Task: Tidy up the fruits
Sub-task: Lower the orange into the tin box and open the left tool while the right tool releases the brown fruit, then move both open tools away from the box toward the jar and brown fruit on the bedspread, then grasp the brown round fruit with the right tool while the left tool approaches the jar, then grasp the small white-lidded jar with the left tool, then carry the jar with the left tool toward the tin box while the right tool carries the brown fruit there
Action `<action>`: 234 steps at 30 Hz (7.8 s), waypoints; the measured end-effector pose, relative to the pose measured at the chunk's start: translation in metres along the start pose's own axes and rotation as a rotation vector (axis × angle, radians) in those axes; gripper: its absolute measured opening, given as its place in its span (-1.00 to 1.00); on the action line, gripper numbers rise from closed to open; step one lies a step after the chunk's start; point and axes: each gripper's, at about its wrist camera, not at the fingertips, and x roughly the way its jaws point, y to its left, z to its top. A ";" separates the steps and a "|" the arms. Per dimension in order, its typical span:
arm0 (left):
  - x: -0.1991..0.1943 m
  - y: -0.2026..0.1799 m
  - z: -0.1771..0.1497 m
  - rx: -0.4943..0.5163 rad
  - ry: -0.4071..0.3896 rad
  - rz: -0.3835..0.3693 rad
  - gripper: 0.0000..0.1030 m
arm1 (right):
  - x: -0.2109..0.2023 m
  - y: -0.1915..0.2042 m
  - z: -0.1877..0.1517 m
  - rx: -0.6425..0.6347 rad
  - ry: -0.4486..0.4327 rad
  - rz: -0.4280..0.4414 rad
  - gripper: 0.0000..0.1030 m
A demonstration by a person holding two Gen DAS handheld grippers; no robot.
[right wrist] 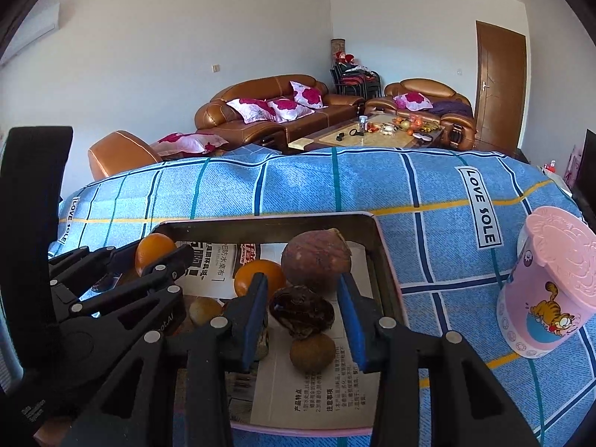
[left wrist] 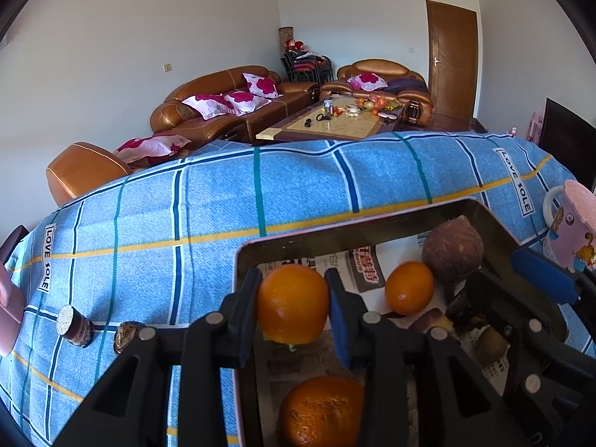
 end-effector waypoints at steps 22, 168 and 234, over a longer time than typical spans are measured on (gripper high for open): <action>-0.044 -0.001 -0.010 -0.002 -0.218 0.095 1.00 | -0.063 -0.023 0.001 0.135 -0.403 -0.221 0.66; -0.026 0.228 -0.055 -0.136 0.045 0.218 0.99 | 0.025 0.210 0.001 0.027 -0.033 0.006 -0.23; -0.048 0.230 -0.067 -0.249 -0.050 0.261 -0.31 | -0.017 0.222 -0.017 -0.090 -0.184 -0.003 -0.23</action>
